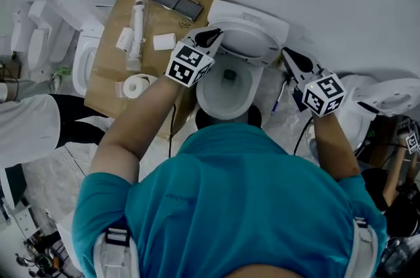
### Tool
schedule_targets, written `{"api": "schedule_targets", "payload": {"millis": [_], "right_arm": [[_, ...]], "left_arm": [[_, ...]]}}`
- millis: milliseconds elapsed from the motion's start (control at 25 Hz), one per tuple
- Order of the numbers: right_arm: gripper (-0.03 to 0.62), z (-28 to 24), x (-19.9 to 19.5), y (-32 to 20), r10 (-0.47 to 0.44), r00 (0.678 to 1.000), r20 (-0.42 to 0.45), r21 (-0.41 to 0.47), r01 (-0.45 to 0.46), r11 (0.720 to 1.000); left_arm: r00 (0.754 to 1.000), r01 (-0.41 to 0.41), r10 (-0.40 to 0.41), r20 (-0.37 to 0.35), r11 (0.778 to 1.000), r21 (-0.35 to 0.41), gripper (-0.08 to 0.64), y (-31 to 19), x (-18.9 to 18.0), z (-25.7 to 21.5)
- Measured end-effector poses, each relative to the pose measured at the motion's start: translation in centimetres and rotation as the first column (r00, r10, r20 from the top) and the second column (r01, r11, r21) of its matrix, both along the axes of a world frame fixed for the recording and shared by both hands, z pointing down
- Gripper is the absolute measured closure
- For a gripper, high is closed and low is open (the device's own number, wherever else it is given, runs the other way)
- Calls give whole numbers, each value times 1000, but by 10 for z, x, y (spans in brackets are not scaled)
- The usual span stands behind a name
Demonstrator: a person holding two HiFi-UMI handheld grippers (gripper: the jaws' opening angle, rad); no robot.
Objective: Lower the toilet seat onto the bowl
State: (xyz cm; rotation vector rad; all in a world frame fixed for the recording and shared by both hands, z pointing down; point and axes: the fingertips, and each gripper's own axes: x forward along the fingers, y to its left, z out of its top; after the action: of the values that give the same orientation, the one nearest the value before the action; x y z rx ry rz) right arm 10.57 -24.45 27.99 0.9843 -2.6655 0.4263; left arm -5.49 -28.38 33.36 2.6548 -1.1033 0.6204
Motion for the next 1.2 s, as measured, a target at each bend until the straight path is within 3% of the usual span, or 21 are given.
{"api": "schedule_targets", "payload": {"millis": [120, 200, 280, 560, 800, 920, 1200], "right_arm": [[600, 10, 12, -9, -10, 1000, -1, 5, 10, 1000], [600, 16, 20, -11, -9, 1000, 2, 0, 9, 1000], [600, 25, 30, -13, -1, 1000, 4, -15, 1, 1000], [600, 59, 55, -8, 31, 1000, -5, -56, -31, 998], [600, 74, 59, -10, 33, 999, -5, -71, -33, 997], [600, 77, 60, -10, 33, 999, -3, -73, -33, 997], [600, 88, 68, -2, 45, 999, 4, -96, -45, 994]], "left_arm": [[986, -60, 58, 159, 998, 11, 546, -20, 21, 33], [955, -125, 113, 273, 992, 28, 543, -30, 31, 55], [929, -164, 144, 341, 986, 32, 538, -39, 38, 68], [857, -234, 210, 472, 972, -8, 521, -61, 53, 104], [737, -295, 270, 620, 953, -64, 492, -75, 51, 136], [691, -319, 285, 665, 945, -75, 491, -81, 54, 146], [658, -295, 299, 691, 947, -129, 491, -89, 60, 162]]}}
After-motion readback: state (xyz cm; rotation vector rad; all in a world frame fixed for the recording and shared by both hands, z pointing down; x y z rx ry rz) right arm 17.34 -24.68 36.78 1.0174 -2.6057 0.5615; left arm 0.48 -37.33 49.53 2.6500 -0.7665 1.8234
